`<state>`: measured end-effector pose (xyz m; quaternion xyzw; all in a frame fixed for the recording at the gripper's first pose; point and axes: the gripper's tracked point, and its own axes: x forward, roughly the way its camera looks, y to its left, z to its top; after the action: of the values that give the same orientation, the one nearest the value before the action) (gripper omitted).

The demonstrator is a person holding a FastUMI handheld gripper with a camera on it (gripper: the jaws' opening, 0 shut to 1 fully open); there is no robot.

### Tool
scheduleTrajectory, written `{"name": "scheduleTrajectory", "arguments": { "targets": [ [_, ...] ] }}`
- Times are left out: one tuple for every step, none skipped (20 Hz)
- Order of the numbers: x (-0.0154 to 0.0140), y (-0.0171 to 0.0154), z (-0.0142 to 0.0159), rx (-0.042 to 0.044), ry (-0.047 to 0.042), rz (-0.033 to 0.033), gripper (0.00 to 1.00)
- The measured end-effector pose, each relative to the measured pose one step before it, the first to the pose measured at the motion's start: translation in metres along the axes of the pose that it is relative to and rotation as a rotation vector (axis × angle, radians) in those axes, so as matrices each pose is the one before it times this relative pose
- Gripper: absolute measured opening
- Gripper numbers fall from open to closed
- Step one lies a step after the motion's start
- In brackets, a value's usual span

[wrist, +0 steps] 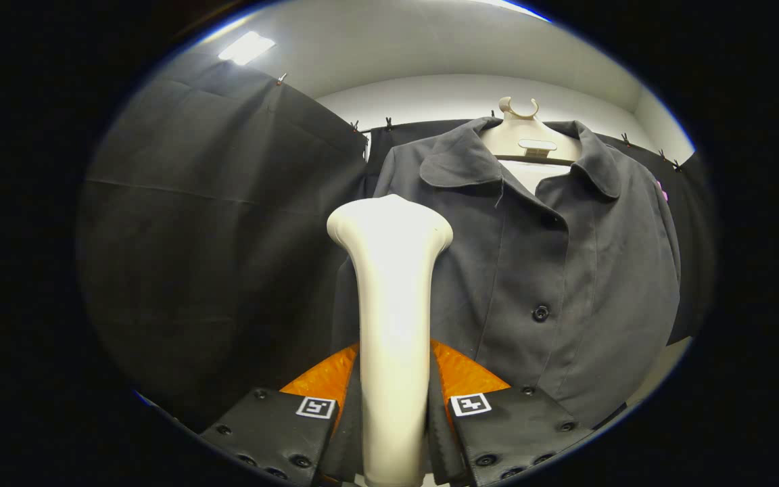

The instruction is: Iron the clothes twice with a garment steamer, once on the left side and once on the right side.

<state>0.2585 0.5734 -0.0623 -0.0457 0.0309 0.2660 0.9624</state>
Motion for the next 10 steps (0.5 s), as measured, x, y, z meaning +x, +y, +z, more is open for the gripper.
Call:
{"name": "scheduleTrajectory", "arguments": {
  "targets": [
    [-0.00259, 0.0032, -0.00475, 0.00339, 0.00872, 0.01352, 0.48],
    [-0.00287, 0.00321, -0.00473, 0.0053, 0.00818, 0.01006, 0.48],
    [-0.0011, 0.00087, -0.00507, -0.00152, 0.0067, 0.00333, 0.48],
    [-0.0035, 0.00054, -0.00389, -0.00573, 0.00563, -0.00199, 0.48],
    [-0.00069, 0.00017, -0.00386, -0.00379, 0.0055, -0.00095, 0.48],
    [-0.00182, 0.00077, -0.00477, -0.00243, 0.00627, -0.00028, 0.48],
    [-0.00076, -0.0006, -0.00308, -0.00008, 0.00595, -0.0006, 0.48],
    [-0.00104, -0.00033, -0.00264, 0.00231, 0.00608, 0.00012, 0.48],
    [-0.00169, 0.00048, -0.0032, 0.00405, 0.00564, 0.002, 0.48],
    [-0.00332, 0.00188, -0.00408, 0.00456, 0.00594, 0.00351, 0.48]
  ]
}}
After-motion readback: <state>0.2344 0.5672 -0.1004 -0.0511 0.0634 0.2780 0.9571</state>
